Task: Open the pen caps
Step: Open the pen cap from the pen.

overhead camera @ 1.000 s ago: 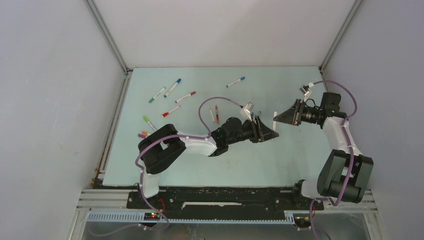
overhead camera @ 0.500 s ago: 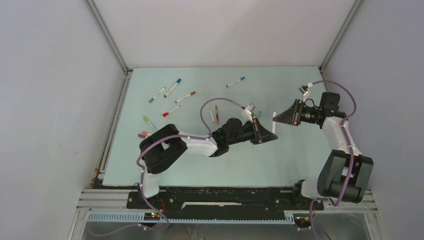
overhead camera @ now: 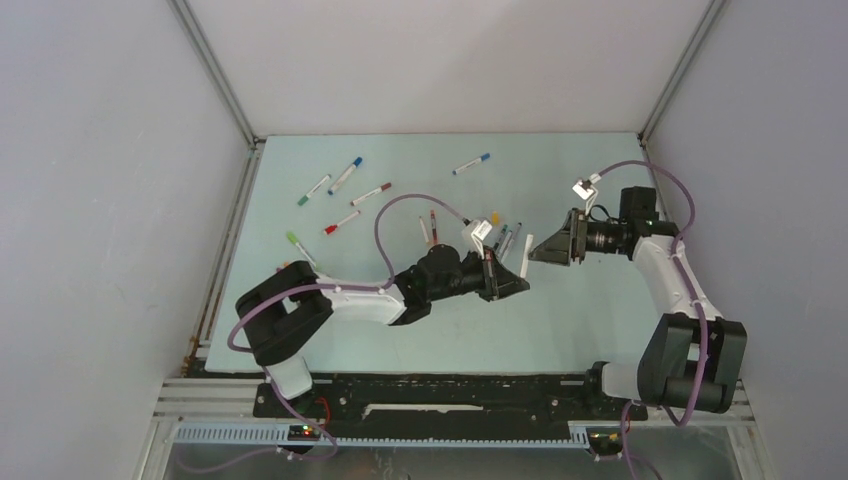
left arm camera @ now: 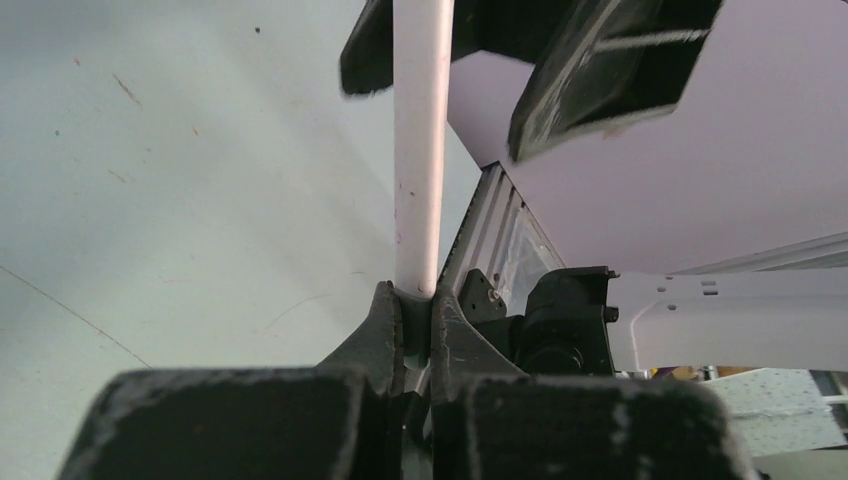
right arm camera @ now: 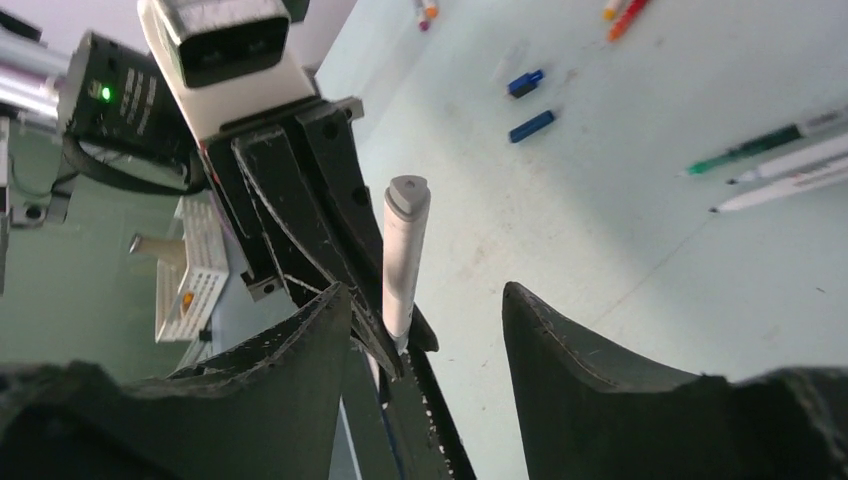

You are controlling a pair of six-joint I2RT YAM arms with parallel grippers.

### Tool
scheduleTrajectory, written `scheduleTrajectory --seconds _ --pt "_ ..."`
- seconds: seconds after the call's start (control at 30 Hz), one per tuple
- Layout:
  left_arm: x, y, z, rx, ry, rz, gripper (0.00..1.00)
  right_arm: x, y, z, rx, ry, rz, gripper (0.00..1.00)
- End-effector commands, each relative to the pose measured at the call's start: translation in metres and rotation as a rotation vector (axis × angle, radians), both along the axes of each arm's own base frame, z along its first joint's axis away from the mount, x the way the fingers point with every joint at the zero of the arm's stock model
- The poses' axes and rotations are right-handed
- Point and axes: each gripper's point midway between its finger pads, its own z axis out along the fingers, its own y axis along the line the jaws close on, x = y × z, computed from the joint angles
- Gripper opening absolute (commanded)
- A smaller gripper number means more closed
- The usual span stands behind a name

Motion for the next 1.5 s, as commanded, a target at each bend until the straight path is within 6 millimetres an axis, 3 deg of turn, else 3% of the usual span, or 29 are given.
scheduleTrajectory --seconds 0.0,0.37,0.77,1.03,1.47 --pt "0.004 0.007 0.022 -0.001 -0.132 0.017 0.00 -0.013 0.019 0.015 0.065 -0.064 0.123 0.60" --pt "-0.001 0.013 0.025 0.052 -0.192 0.000 0.00 -0.027 0.024 0.027 0.149 -0.134 0.182 0.59" --pt "-0.008 0.061 -0.004 0.260 -0.311 0.035 0.00 -0.043 0.005 0.022 0.014 -0.364 0.148 0.62" --pt "-0.011 0.106 -0.014 0.369 -0.379 0.086 0.00 -0.081 0.004 0.018 -0.139 -0.587 0.329 0.63" --pt "-0.013 0.129 -0.013 0.438 -0.445 0.092 0.00 -0.096 0.007 -0.001 -0.196 -0.567 0.444 0.63"
